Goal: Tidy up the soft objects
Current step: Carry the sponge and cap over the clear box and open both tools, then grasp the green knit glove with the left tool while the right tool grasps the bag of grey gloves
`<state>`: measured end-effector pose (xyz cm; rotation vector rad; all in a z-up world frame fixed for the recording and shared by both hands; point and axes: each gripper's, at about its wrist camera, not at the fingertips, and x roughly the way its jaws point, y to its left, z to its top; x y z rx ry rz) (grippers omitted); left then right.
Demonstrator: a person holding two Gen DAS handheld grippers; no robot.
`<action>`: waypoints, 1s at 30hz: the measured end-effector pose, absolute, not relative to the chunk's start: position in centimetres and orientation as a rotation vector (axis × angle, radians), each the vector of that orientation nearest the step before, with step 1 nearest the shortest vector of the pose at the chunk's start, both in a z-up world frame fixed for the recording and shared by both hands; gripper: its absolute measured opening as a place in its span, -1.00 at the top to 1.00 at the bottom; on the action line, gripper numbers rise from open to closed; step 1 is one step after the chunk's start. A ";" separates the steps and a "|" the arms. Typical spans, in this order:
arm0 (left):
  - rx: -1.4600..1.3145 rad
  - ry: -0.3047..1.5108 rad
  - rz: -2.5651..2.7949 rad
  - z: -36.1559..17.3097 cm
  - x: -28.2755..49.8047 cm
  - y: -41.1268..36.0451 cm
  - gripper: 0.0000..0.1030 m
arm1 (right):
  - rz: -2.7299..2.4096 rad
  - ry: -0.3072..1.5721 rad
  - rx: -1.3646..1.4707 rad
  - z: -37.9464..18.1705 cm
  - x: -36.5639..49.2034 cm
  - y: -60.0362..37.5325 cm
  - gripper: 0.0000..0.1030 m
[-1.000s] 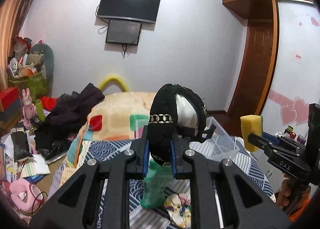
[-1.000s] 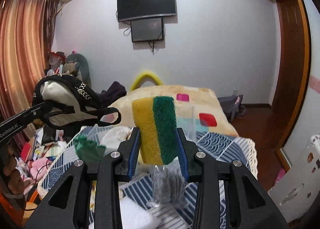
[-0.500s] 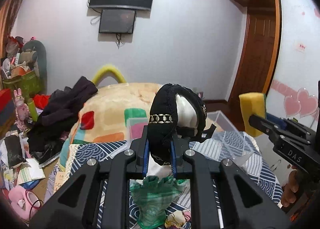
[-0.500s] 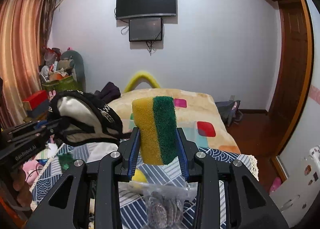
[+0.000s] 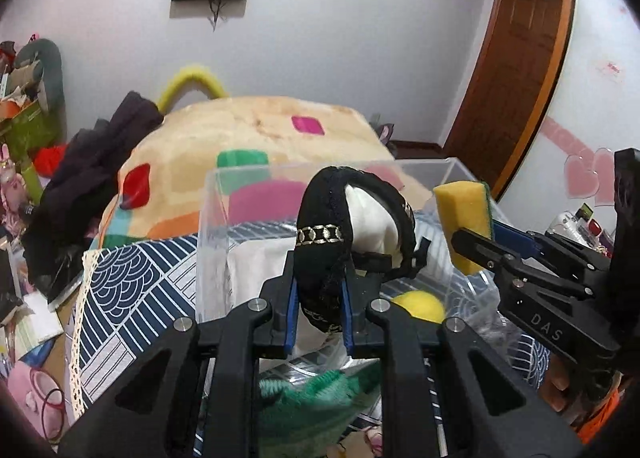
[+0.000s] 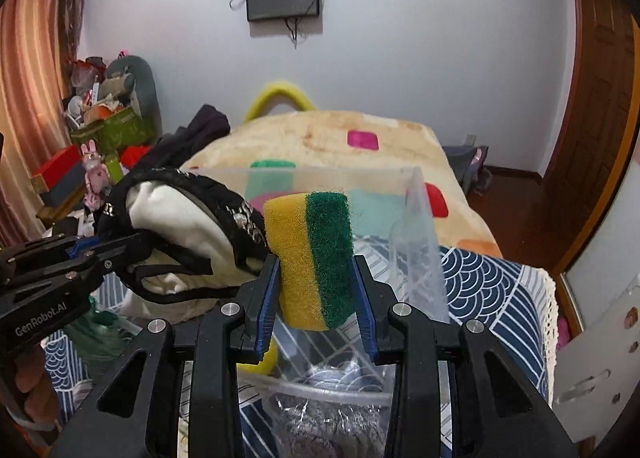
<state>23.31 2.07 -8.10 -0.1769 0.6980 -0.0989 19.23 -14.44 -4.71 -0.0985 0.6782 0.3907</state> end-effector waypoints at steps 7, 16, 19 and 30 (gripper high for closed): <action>-0.154 0.687 -0.058 -8.0 23.0 2.3 0.28 | 0.382 0.693 -0.131 -4.7 19.0 -14.3 0.34; -0.118 0.617 -0.043 -6.0 21.0 2.2 -0.20 | 0.398 0.641 -0.109 -2.8 17.8 -15.0 0.00; -0.114 0.588 -0.052 -4.9 20.0 2.2 -0.26 | 0.407 0.599 -0.101 -1.5 17.1 -15.2 -0.08; -0.084 0.489 -0.029 -2.5 15.7 2.7 -0.94 | 0.396 0.461 -0.107 1.2 13.6 -16.5 -0.38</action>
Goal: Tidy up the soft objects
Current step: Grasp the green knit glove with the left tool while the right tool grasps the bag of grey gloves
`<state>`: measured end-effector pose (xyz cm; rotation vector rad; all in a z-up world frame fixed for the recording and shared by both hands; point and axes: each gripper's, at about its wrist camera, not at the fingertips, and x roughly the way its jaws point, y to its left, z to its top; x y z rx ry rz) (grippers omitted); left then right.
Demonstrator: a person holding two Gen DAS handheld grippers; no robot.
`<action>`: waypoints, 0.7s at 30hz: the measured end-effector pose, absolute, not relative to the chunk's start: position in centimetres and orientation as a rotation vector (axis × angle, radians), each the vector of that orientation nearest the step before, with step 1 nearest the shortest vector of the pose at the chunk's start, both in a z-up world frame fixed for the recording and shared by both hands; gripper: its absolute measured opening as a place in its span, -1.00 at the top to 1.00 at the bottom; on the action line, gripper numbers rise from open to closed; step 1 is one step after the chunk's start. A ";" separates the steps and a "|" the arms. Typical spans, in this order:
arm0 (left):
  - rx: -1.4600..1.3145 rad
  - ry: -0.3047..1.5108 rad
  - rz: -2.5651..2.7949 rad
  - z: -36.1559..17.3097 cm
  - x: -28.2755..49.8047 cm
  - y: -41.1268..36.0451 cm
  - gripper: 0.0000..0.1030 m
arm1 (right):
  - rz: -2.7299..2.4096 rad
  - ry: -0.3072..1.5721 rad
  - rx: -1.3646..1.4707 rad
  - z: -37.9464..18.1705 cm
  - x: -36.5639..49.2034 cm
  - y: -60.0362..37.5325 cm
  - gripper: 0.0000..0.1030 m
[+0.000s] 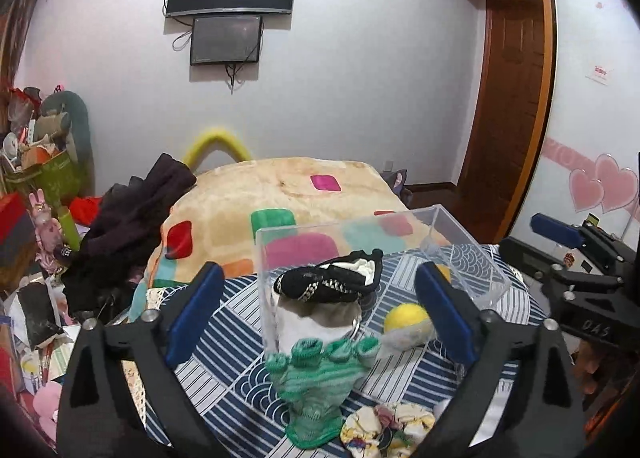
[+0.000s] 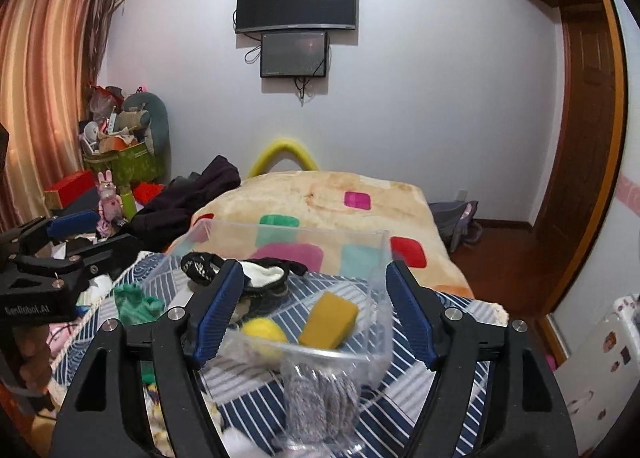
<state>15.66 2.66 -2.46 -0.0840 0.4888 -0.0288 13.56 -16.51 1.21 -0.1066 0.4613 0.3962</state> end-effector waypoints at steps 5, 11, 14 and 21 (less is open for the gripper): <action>-0.073 0.524 -0.019 -4.4 14.4 2.7 -0.95 | 0.372 0.504 -0.123 -0.6 13.0 -17.1 -0.41; -0.106 0.596 -0.018 -7.6 14.0 3.0 -0.95 | 0.379 0.616 -0.116 -3.8 13.5 -17.0 -0.41; -0.115 0.622 -0.011 -9.2 14.0 3.2 -0.95 | 0.378 0.665 -0.117 -5.4 13.8 -16.8 -0.44; -0.154 0.689 0.008 -12.3 15.3 3.5 -0.69 | 0.370 0.756 -0.063 -8.2 14.8 -17.7 -0.68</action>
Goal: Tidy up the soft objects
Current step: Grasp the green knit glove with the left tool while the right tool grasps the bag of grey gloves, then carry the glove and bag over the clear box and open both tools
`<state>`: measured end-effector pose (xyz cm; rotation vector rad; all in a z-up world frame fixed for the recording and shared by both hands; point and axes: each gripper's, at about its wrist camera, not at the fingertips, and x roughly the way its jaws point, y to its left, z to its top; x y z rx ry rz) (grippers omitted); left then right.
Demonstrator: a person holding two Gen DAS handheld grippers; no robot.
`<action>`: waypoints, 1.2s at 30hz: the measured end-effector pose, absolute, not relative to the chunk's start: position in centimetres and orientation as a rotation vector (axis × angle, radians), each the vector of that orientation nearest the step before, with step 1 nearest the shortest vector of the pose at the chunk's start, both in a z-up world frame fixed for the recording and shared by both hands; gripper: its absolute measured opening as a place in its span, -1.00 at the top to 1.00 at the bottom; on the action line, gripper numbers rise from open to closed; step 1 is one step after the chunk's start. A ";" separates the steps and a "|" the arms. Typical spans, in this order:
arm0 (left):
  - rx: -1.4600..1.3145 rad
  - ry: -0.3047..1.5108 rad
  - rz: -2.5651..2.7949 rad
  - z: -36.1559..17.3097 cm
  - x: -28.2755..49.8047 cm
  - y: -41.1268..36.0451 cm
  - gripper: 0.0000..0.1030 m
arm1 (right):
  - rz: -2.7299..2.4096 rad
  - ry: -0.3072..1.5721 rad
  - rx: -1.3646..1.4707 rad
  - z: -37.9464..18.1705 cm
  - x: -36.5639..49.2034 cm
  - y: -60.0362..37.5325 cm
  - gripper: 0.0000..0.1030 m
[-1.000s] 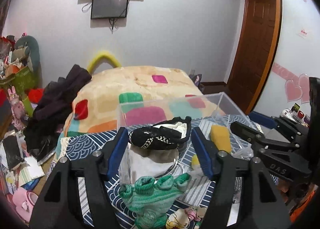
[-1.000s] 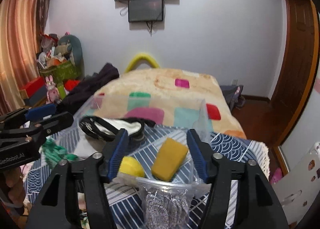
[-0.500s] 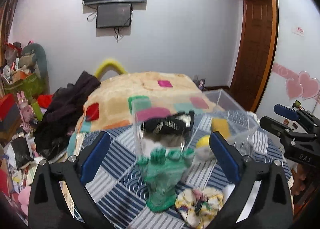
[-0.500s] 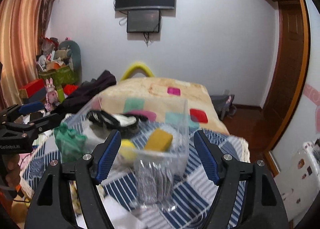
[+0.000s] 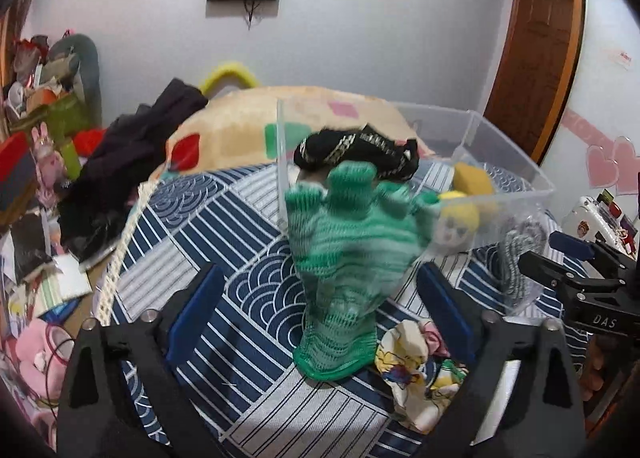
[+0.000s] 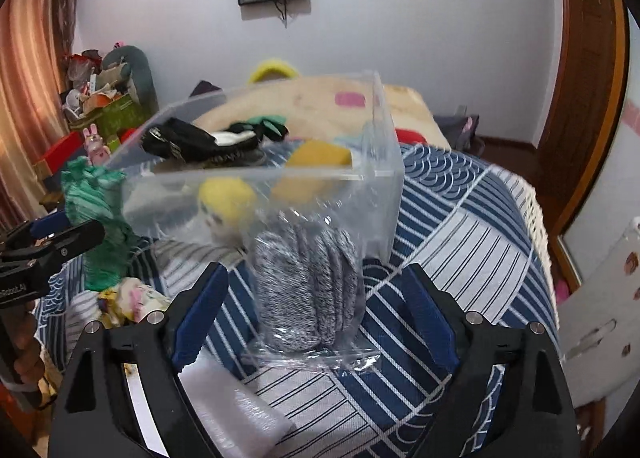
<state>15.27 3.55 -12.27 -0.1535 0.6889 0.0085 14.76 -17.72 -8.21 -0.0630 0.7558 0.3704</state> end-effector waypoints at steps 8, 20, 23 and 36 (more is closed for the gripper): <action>-0.180 0.737 -0.047 -13.7 16.2 3.3 0.15 | 0.401 0.827 -0.037 -9.7 15.1 -18.1 -0.11; -0.192 0.720 -0.057 -13.6 14.4 3.3 0.78 | 0.396 0.764 0.001 -9.1 12.7 -19.5 0.41; -0.187 0.699 -0.060 -12.8 13.6 3.0 0.78 | 0.395 0.751 0.013 -8.6 12.1 -20.1 0.42; -0.190 0.573 -0.068 -7.2 12.2 3.0 0.78 | 0.376 0.563 -0.007 -2.9 11.6 -19.4 0.41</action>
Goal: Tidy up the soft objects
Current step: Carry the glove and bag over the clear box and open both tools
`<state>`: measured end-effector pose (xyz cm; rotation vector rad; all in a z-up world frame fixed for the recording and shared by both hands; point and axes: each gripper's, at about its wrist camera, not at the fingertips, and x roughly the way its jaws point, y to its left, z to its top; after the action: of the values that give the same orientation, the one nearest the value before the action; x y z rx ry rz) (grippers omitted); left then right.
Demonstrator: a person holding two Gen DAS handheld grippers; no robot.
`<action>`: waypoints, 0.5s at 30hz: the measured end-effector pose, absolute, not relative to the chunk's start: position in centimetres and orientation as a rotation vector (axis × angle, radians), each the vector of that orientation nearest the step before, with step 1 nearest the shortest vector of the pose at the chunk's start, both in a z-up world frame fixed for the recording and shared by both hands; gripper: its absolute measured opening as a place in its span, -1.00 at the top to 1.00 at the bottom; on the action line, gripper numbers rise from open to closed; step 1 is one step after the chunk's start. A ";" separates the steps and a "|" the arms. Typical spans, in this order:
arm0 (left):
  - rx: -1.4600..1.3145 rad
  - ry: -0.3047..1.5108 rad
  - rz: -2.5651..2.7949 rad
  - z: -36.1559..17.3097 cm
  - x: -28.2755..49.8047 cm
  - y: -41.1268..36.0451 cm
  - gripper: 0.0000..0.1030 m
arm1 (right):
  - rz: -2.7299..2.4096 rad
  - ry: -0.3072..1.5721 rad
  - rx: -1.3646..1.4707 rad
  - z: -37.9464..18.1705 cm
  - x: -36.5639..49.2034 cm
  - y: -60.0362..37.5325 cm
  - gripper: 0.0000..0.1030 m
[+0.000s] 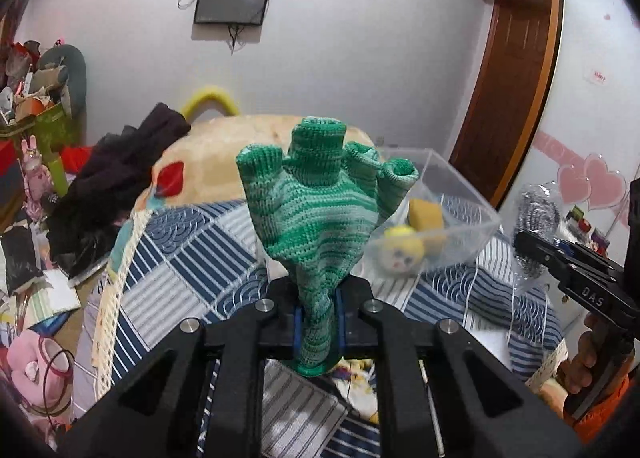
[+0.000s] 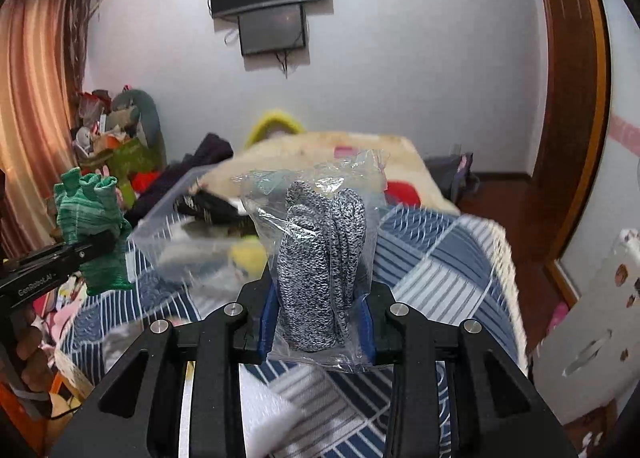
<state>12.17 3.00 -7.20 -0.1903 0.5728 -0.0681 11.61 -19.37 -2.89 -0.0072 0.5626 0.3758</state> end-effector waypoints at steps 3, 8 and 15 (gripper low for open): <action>-0.190 0.540 -0.064 -6.0 12.4 3.2 0.78 | 0.376 0.524 -0.016 -1.9 11.9 -19.1 0.41; -0.177 0.501 -0.073 -4.3 13.5 3.3 0.78 | 0.404 0.478 -0.025 -0.6 13.0 -18.4 0.41; -0.155 0.487 -0.079 -3.5 15.5 2.7 0.78 | 0.427 0.448 -0.025 -0.3 14.9 -16.5 0.41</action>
<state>15.48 2.67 -3.47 -0.1550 0.4873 -0.0793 14.89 -16.48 -0.34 -0.0246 0.4477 0.4269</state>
